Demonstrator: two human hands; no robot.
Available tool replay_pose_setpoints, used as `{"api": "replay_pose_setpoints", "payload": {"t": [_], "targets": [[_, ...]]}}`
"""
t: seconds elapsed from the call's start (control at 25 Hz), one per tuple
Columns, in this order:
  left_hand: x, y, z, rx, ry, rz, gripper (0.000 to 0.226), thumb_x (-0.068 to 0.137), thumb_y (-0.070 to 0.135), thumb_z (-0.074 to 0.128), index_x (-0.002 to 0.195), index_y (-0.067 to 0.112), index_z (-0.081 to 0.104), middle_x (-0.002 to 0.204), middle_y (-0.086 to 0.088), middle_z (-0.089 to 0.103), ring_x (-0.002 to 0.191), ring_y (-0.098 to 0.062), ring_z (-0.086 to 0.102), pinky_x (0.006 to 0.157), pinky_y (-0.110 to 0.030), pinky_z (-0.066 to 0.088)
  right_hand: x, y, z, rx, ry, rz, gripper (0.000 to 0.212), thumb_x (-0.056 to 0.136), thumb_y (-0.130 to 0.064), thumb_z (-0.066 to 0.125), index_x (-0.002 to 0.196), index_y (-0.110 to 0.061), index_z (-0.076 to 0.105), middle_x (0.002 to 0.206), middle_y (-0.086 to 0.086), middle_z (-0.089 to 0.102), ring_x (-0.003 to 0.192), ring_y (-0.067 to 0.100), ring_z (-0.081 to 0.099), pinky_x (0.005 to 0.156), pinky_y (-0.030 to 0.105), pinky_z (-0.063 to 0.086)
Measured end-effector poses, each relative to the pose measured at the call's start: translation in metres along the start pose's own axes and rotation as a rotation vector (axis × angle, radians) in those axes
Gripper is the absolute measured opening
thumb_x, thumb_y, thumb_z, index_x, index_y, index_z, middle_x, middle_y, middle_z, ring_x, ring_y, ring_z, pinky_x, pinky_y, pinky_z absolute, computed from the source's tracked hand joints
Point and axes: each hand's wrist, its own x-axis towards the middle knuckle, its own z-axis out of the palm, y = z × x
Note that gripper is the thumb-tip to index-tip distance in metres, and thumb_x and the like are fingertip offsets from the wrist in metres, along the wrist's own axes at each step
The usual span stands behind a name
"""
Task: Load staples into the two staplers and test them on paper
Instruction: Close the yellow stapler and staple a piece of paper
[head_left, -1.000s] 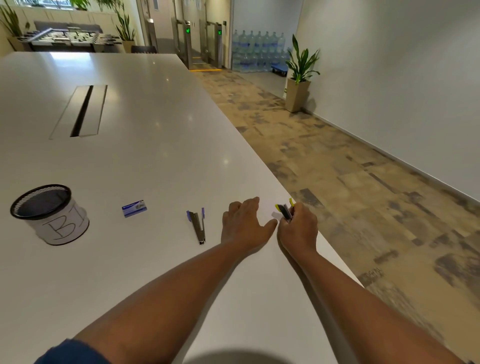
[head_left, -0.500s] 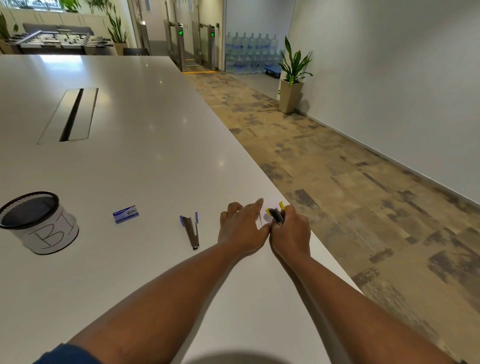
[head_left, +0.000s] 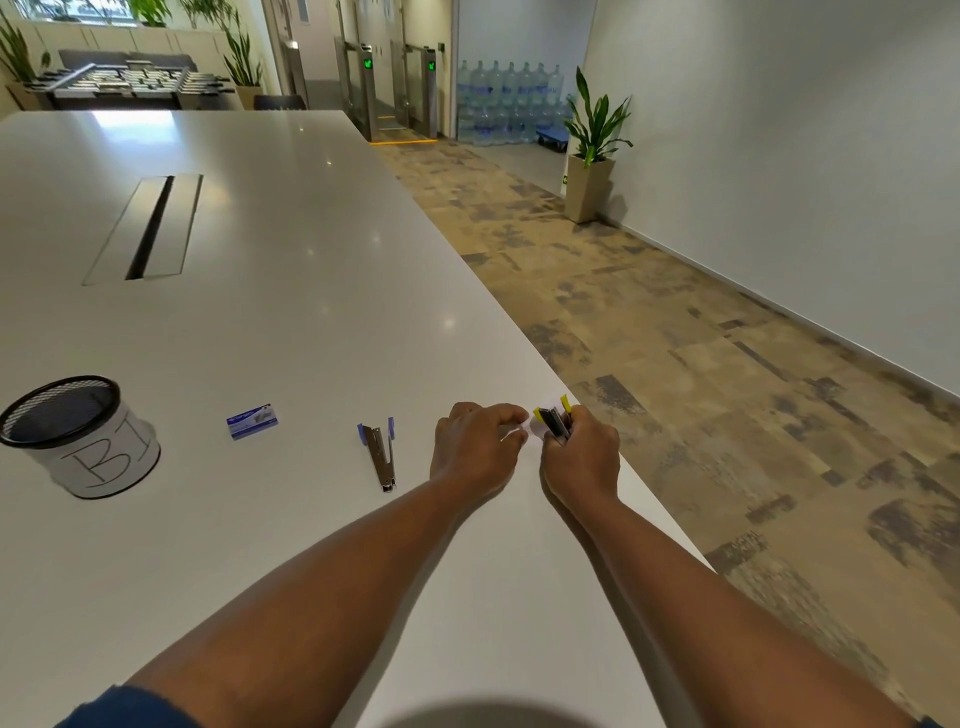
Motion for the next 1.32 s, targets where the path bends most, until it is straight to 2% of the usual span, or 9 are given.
{"api": "replay_pose_setpoints", "payload": {"t": [0.16, 0.36, 0.48, 0.56, 0.68, 0.8, 1.0, 1.16, 1.32], "targets": [[0.002, 0.0, 0.0, -0.008, -0.011, -0.033, 0.031, 0.095, 0.038, 0.061, 0.125, 0.038, 0.07, 0.118, 0.008, 0.073, 0.123, -0.016, 0.051, 0.1, -0.035, 0.039, 0.005, 0.0, 0.0, -0.002, 0.005, 0.052, 0.016, 0.09, -0.023, 0.067, 0.102, -0.012, 0.065, 0.099, 0.007, 0.067, 0.097, 0.032, 0.058, 0.074, 0.036, 0.044], [-0.005, 0.002, -0.003, -0.029, -0.017, -0.032, 0.048, 0.093, 0.036, 0.066, 0.14, 0.035, 0.056, 0.131, 0.005, 0.068, 0.128, -0.02, 0.052, 0.105, -0.036, 0.037, 0.0, -0.003, -0.005, 0.211, -0.001, 0.119, 0.016, 0.093, -0.031, 0.067, 0.103, -0.02, 0.062, 0.09, -0.006, 0.064, 0.09, 0.026, 0.061, 0.074, 0.036, 0.046], [-0.015, 0.005, -0.01, -0.213, -0.041, -0.091, 0.06, 0.095, 0.028, 0.065, 0.15, 0.032, 0.041, 0.136, 0.005, 0.065, 0.125, -0.016, 0.058, 0.107, -0.037, 0.046, -0.006, -0.009, -0.013, 0.339, 0.005, 0.119, 0.009, 0.094, -0.031, 0.066, 0.096, -0.029, 0.057, 0.084, -0.014, 0.063, 0.08, 0.016, 0.063, 0.07, 0.033, 0.045], [-0.024, 0.007, -0.015, -0.424, -0.033, -0.15, 0.058, 0.097, 0.023, 0.063, 0.15, 0.03, 0.04, 0.121, 0.007, 0.07, 0.112, -0.011, 0.064, 0.096, -0.031, 0.05, -0.01, -0.014, -0.017, 0.49, 0.0, 0.125, 0.01, 0.095, -0.026, 0.066, 0.091, -0.026, 0.057, 0.08, -0.01, 0.064, 0.072, 0.009, 0.062, 0.067, 0.03, 0.048], [-0.039, 0.005, -0.032, -0.629, 0.074, -0.227, 0.046, 0.097, 0.014, 0.062, 0.14, 0.026, 0.05, 0.09, 0.004, 0.073, 0.088, -0.009, 0.068, 0.08, -0.019, 0.047, -0.018, -0.034, -0.02, 0.687, -0.041, 0.123, 0.014, 0.094, -0.013, 0.067, 0.086, -0.019, 0.058, 0.072, -0.006, 0.057, 0.054, -0.001, 0.051, 0.058, 0.015, 0.045], [-0.05, -0.003, -0.071, -0.696, 0.213, -0.24, 0.031, 0.097, 0.012, 0.063, 0.122, 0.028, 0.055, 0.075, 0.002, 0.069, 0.072, -0.011, 0.065, 0.072, -0.024, 0.049, -0.031, -0.069, -0.014, 0.688, -0.154, 0.046, 0.01, 0.093, -0.013, 0.068, 0.086, -0.016, 0.061, 0.072, -0.003, 0.058, 0.052, 0.0, 0.051, 0.053, 0.01, 0.044], [-0.077, -0.035, -0.151, -0.641, 0.291, -0.263, 0.029, 0.097, 0.007, 0.055, 0.114, 0.029, 0.062, 0.087, 0.002, 0.071, 0.066, -0.006, 0.064, 0.054, -0.017, 0.046, -0.069, -0.132, 0.004, 0.812, -0.381, -0.011, 0.017, 0.091, -0.011, 0.071, 0.096, -0.027, 0.07, 0.095, -0.011, 0.073, 0.08, -0.002, 0.068, 0.069, 0.01, 0.052], [-0.109, -0.066, -0.197, -0.716, 0.193, -0.293, 0.045, 0.089, -0.01, 0.045, 0.102, 0.02, 0.076, 0.104, -0.008, 0.074, 0.079, -0.017, 0.065, 0.068, -0.028, 0.052, -0.098, -0.162, 0.016, 0.897, -0.531, 0.046, 0.009, 0.09, -0.008, 0.072, 0.096, -0.014, 0.073, 0.084, -0.002, 0.07, 0.076, 0.016, 0.064, 0.069, 0.027, 0.05], [-0.133, -0.085, -0.225, -0.569, 0.19, -0.213, 0.03, 0.094, 0.004, 0.065, 0.097, 0.031, 0.077, 0.093, 0.008, 0.073, 0.068, -0.006, 0.059, 0.068, -0.022, 0.049, -0.112, -0.182, 0.02, 1.066, -0.755, 0.254, 0.005, 0.09, -0.008, 0.07, 0.093, -0.012, 0.07, 0.079, 0.005, 0.066, 0.067, 0.016, 0.062, 0.061, 0.029, 0.048]]}}
